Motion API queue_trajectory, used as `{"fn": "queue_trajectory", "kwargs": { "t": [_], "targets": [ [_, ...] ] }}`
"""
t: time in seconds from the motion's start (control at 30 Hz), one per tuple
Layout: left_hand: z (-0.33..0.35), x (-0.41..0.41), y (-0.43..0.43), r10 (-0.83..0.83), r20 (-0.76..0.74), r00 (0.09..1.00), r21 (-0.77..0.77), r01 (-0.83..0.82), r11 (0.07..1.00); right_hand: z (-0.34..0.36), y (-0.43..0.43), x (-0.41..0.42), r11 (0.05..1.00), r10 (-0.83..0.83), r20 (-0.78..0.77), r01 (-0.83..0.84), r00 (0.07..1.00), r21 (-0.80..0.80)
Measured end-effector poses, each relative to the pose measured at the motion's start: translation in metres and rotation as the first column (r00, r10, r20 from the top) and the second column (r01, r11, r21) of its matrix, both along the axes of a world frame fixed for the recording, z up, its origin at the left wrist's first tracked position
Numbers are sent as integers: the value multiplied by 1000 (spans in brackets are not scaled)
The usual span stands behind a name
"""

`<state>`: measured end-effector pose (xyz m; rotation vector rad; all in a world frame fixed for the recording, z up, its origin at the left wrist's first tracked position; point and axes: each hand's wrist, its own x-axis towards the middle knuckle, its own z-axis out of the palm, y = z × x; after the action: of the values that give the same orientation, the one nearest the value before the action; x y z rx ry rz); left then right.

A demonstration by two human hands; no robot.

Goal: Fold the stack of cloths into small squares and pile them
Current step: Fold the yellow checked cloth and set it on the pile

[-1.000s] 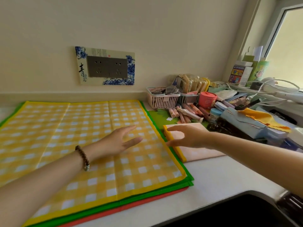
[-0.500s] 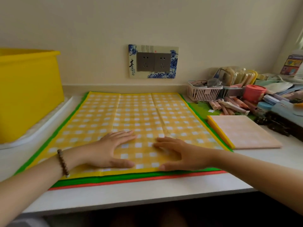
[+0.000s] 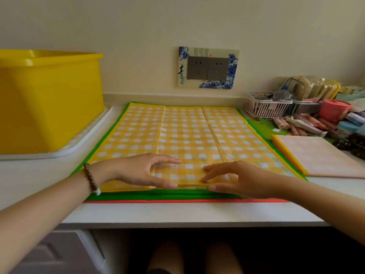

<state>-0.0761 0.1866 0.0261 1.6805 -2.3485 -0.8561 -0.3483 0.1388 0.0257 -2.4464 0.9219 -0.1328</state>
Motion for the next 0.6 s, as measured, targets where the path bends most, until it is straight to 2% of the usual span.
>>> {"fn": "queue_trajectory", "kwargs": {
  "t": [0.13, 0.23, 0.33, 0.47, 0.6],
  "targets": [
    [16, 3, -4, 40, -102, 994, 50, -35, 998, 15, -11, 6, 999, -39, 12, 40, 999, -16],
    [29, 5, -12, 70, -79, 994, 4, -70, 998, 29, -22, 15, 999, -32, 8, 33, 999, -39],
    [41, 9, -26, 104, -72, 992, -58, -109, 992, 44, -42, 25, 986, -35, -18, 32, 999, -163],
    [52, 16, -54, 163, -60, 985, -196, -172, 965, 52, -71, 41, 942, -85, 14, 85, 996, -324],
    [49, 19, -81, 265, -2, 964, -389, -245, 888, 44, -99, 58, 903, -149, 96, 175, 984, -393]
  ]
}}
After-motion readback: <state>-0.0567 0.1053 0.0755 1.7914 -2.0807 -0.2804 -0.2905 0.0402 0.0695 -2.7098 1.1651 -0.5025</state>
